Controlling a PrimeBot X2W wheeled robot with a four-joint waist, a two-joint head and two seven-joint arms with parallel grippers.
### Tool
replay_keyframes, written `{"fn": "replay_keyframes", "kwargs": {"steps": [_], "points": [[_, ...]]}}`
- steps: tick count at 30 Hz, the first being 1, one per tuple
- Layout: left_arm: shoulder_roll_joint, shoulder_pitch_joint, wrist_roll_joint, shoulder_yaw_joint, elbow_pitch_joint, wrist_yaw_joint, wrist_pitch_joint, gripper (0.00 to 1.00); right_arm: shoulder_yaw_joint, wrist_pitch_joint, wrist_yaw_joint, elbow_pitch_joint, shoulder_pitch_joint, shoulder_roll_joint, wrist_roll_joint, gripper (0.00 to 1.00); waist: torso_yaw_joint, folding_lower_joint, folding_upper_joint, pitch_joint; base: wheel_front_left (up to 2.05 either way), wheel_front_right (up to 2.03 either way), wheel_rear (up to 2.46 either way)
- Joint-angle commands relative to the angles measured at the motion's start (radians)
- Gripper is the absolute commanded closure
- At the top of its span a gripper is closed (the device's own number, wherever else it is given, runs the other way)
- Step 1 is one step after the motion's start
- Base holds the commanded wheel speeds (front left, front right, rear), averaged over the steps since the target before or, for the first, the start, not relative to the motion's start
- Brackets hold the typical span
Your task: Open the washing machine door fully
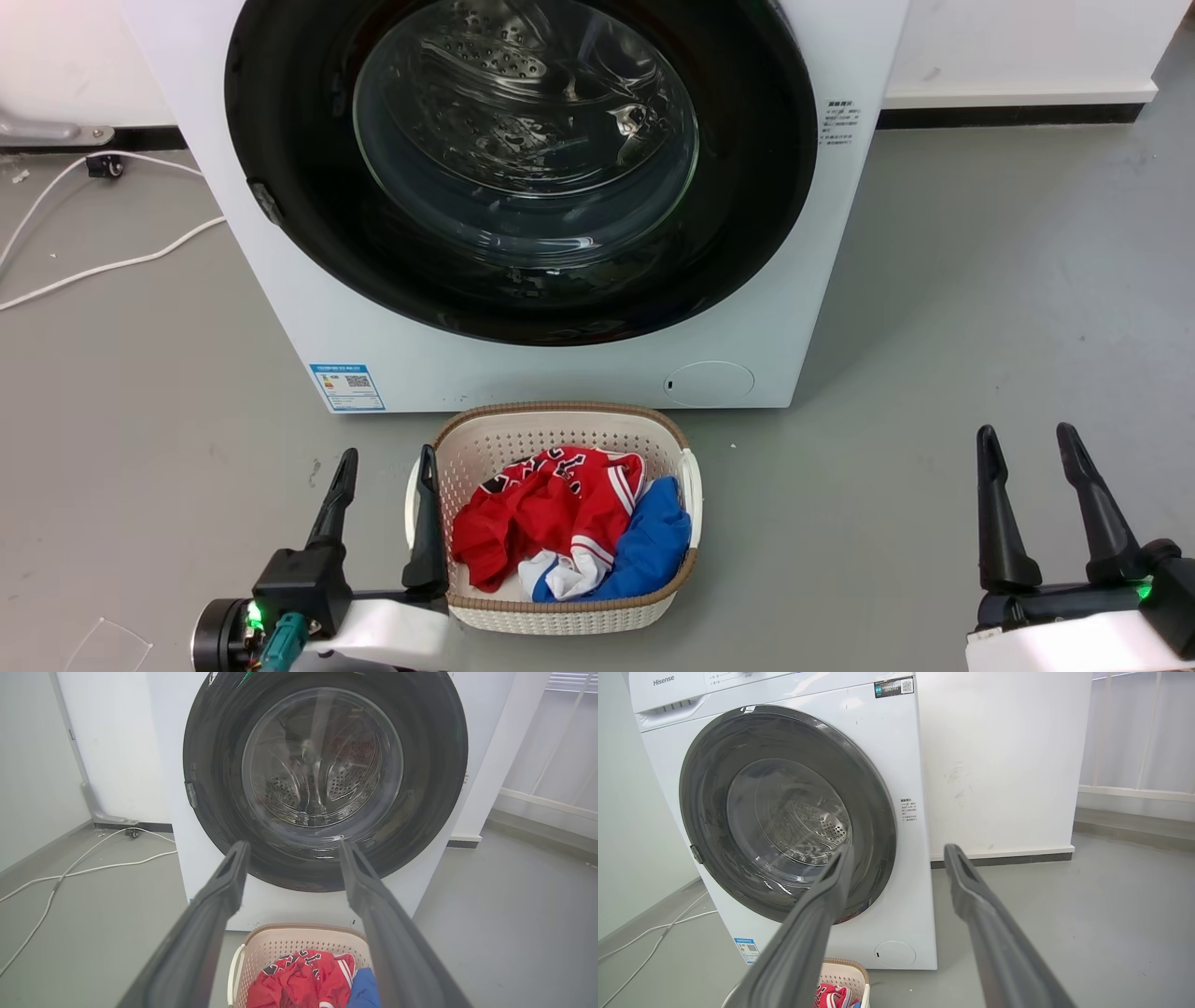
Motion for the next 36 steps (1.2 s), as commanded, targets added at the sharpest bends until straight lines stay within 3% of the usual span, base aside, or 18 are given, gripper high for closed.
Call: {"fn": "replay_keyframes", "kwargs": {"steps": [1,20,36], "points": [[-0.002,0.009,0.026,0.0,-0.007,-0.003,-0.009,0.0,-0.002,-0.01,0.002,-0.011,0.005,0.002,-0.016,0.0,0.0,0.0,0.0,0.001,0.0,0.0,0.0],[-0.019,0.027,0.165,0.016,-0.004,-0.008,-0.044,0.0,0.003,-0.045,0.001,-0.005,0.026,0.003,-0.066,0.0,0.001,0.0,0.0,0.004,0.0,0.0,0.0],[-0.03,0.033,0.167,0.032,0.02,-0.013,-0.042,0.0,0.004,-0.044,0.001,0.027,0.026,0.003,-0.036,0.0,0.001,0.0,0.0,0.006,0.0,0.0,0.0]]}}
